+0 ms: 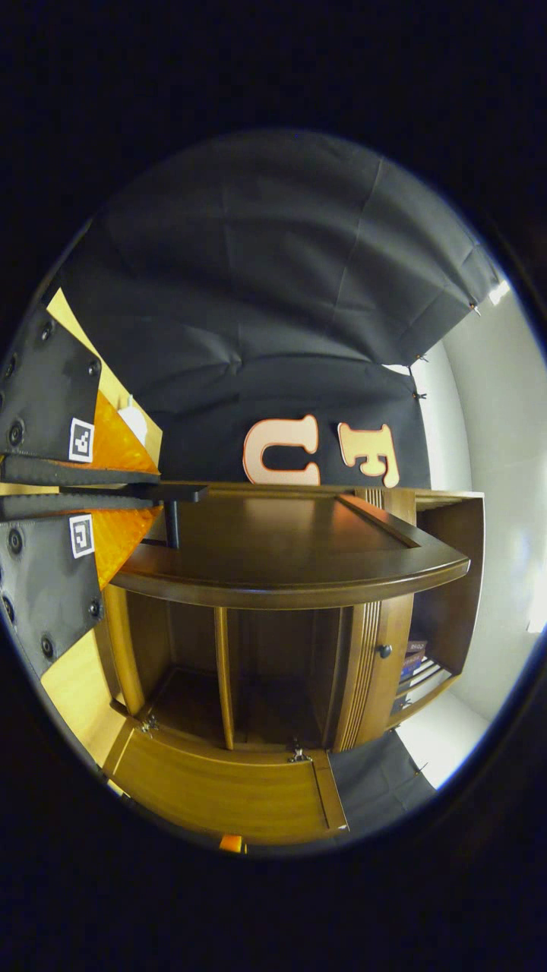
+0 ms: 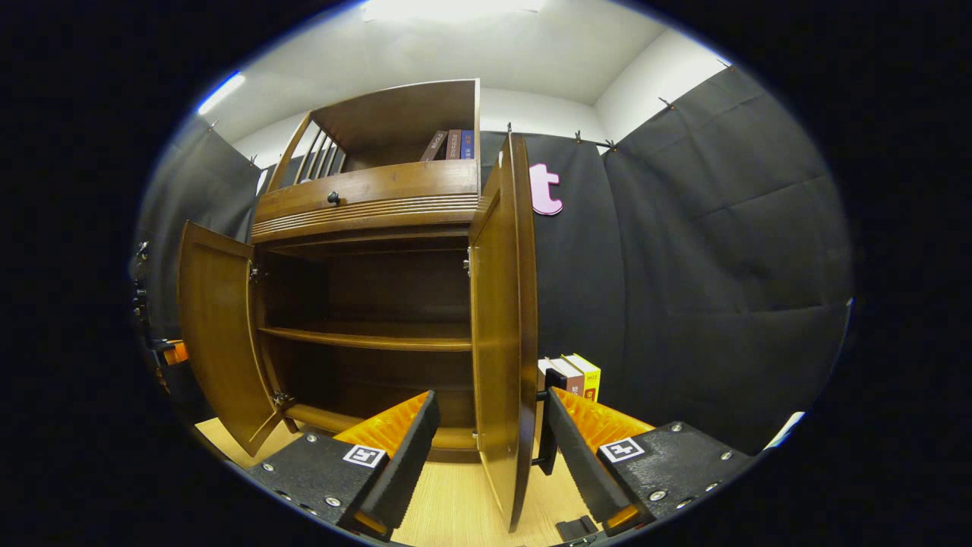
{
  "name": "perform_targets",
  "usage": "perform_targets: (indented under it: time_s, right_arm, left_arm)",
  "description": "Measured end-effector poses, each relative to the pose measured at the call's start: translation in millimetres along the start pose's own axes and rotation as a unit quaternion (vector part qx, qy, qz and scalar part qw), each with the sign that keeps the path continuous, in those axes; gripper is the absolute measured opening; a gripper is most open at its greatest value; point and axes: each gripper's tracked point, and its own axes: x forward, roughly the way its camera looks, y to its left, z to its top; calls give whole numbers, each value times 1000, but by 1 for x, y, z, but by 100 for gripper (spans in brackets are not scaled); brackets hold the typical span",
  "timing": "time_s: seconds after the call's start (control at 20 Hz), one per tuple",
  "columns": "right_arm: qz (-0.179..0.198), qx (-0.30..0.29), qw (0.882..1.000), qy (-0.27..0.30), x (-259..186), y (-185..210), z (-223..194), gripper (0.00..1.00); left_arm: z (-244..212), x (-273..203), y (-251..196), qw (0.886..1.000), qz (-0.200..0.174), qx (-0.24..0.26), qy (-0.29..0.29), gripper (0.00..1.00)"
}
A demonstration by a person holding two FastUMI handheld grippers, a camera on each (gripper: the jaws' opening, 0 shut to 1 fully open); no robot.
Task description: Open the right door of the double-door shoe cabinet with the right hand, and open the left door with the left hand.
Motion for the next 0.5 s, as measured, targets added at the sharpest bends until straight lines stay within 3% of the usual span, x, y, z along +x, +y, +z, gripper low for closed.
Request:
perform_targets:
  time_s: [0.2, 0.4, 0.5]
  right_arm:
    - [0, -6, 1000, -1, 3, -1, 2, 87]
    - [-4, -5, 1000, -2, 4, 0, 10, 87]
    - [-4, -8, 1000, 1, 5, 1, 12, 87]
  left_arm:
    - [1, 2, 24, 998, -52, -19, -9, 8]
    - [0, 8, 39, 997, -80, 8, -14, 10]
    - [2, 10, 48, 995, -99, 10, -25, 5]
